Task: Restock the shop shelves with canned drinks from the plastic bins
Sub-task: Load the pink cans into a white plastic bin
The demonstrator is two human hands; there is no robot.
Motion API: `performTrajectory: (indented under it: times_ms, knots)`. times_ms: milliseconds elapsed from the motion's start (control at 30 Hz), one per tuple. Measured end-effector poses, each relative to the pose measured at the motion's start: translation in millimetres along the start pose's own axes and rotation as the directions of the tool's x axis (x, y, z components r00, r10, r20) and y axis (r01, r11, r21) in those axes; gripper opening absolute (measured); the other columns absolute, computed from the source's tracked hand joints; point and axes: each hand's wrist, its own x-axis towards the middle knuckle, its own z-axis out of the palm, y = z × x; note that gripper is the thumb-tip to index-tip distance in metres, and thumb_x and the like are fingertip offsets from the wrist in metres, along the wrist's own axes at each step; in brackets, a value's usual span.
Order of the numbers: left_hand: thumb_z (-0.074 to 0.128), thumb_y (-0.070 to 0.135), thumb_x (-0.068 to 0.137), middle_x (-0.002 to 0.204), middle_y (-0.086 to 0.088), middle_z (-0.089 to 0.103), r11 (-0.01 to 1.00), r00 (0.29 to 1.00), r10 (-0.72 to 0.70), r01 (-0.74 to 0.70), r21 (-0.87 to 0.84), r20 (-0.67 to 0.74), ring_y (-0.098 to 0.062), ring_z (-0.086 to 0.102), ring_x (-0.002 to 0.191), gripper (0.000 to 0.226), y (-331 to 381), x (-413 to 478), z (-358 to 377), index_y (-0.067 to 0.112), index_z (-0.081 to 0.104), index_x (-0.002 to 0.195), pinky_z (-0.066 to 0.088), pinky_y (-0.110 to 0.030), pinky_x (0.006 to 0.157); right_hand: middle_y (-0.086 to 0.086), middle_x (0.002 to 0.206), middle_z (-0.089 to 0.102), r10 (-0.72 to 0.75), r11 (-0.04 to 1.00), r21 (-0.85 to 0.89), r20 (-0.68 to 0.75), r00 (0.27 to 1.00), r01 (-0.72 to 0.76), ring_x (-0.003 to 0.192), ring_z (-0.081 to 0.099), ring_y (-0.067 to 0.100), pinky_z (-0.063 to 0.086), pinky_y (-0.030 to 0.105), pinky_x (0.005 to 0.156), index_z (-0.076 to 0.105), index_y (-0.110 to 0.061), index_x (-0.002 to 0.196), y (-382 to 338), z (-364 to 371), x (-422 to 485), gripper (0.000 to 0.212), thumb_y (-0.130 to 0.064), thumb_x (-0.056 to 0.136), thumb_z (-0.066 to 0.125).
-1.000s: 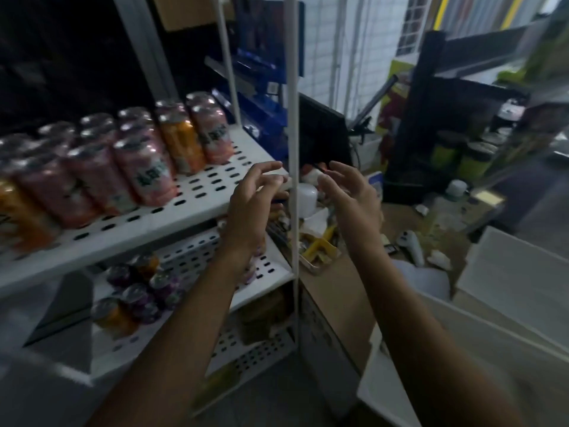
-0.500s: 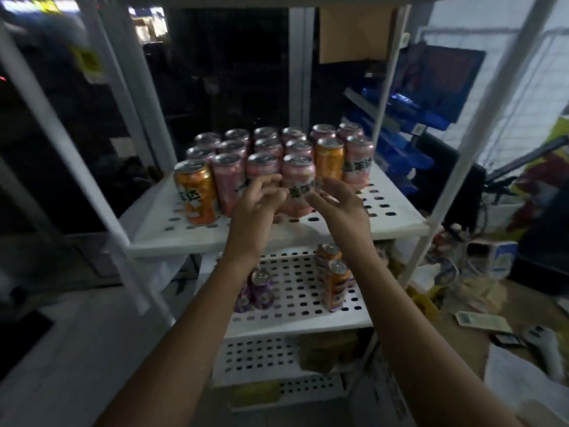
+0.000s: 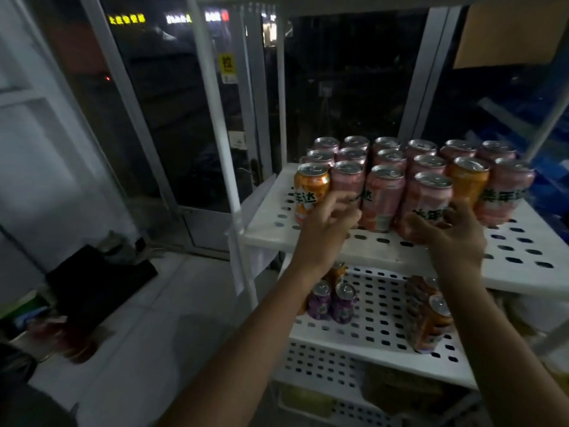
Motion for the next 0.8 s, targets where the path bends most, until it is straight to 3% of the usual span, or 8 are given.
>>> performTrajectory:
  times_ms: [167, 300, 400, 467, 533, 667, 800]
  knots:
    - [0.061, 0.026, 0.099, 0.110, 0.007, 0.066, 1.000, 0.999, 0.001, 0.001, -0.031, 0.049, -0.018, 0.066, 0.107, 0.031, 7.4, -5.8, 19.9, 0.023, 0.060, 0.130, 0.056, -0.044, 0.094, -0.008, 0.115, 0.069, 0.006, 1.000, -0.027, -0.022, 1.000, -0.007, 0.100, 0.067, 0.012, 0.057, 0.042, 0.089, 0.060, -0.031, 0.122, -8.8, -19.8, -11.8, 0.056, -0.044, 0.073, 0.084]
    - [0.063, 0.038, 0.090, 0.118, 0.002, 0.068, 0.999, 0.989, -0.017, 0.024, -0.049, 0.149, -0.017, 0.068, 0.107, 0.045, 12.2, -5.8, 72.0, 0.024, 0.059, 0.133, 0.057, -0.038, 0.092, -0.009, 0.112, 0.072, 0.014, 0.997, 0.076, -0.046, 0.999, -0.010, 0.099, 0.070, 0.006, 0.059, 0.036, 0.083, 0.062, -0.035, 0.121, -8.7, -66.0, -27.4, 0.047, -0.037, 0.079, 0.082]
    - [0.062, 0.027, 0.097, 0.113, 0.004, 0.071, 0.997, 0.964, 0.005, 0.017, -0.082, 0.265, -0.014, 0.070, 0.102, 0.026, 11.9, -8.6, 125.1, 0.028, 0.064, 0.123, 0.057, -0.037, 0.091, -0.007, 0.106, 0.074, 0.005, 0.995, 0.095, -0.151, 0.989, 0.010, 0.090, 0.072, 0.003, 0.062, 0.027, 0.075, 0.064, -0.027, 0.121, -4.9, -115.8, -34.6, 0.045, -0.030, 0.081, 0.083]
    - [0.062, 0.029, 0.096, 0.112, 0.006, 0.072, 0.995, 0.935, 0.025, 0.009, -0.096, 0.353, -0.015, 0.070, 0.103, 0.024, 14.3, -15.8, 165.0, 0.031, 0.065, 0.120, 0.057, -0.042, 0.093, -0.004, 0.104, 0.075, 0.005, 0.999, 0.051, -0.240, 0.971, 0.007, 0.090, 0.074, 0.007, 0.063, 0.033, 0.077, 0.068, -0.028, 0.117, 0.3, -153.2, -40.3, 0.044, -0.035, 0.078, 0.085]
    - [0.063, 0.032, 0.090, 0.113, 0.005, 0.072, 0.992, 0.901, 0.052, 0.003, -0.127, 0.431, -0.017, 0.070, 0.105, 0.025, 18.8, -28.2, 207.4, 0.033, 0.067, 0.115, 0.057, -0.046, 0.094, -0.005, 0.101, 0.076, 0.000, 1.000, -0.004, -0.326, 0.945, -0.001, 0.091, 0.074, 0.009, 0.062, 0.042, 0.081, 0.069, -0.031, 0.114, 8.9, -192.4, -51.4, 0.044, -0.041, 0.074, 0.086]
    - [0.062, 0.037, 0.088, 0.117, 0.001, 0.070, 0.983, 0.779, 0.099, 0.018, -0.180, 0.619, -0.017, 0.070, 0.105, 0.032, 29.1, -67.9, 286.0, 0.031, 0.065, 0.120, 0.057, -0.036, 0.087, -0.009, 0.100, 0.076, 0.019, 0.993, -0.090, -0.480, 0.877, -0.071, 0.091, 0.074, 0.008, 0.062, 0.044, 0.082, 0.069, -0.034, 0.113, 23.5, -267.1, -90.1, 0.047, -0.053, 0.073, 0.084]
    - [0.059, 0.028, 0.096, 0.117, -0.003, 0.068, 0.974, 0.624, 0.123, 0.074, -0.215, 0.771, -0.016, 0.069, 0.102, 0.028, 29.8, -121.0, 348.3, 0.026, 0.063, 0.123, 0.058, -0.028, 0.081, -0.012, 0.100, 0.075, 0.073, 0.974, -0.121, -0.635, 0.769, -0.193, 0.091, 0.071, 0.000, 0.061, 0.031, 0.082, 0.068, -0.030, 0.116, 40.4, -333.1, -142.3, 0.045, -0.045, 0.077, 0.085]
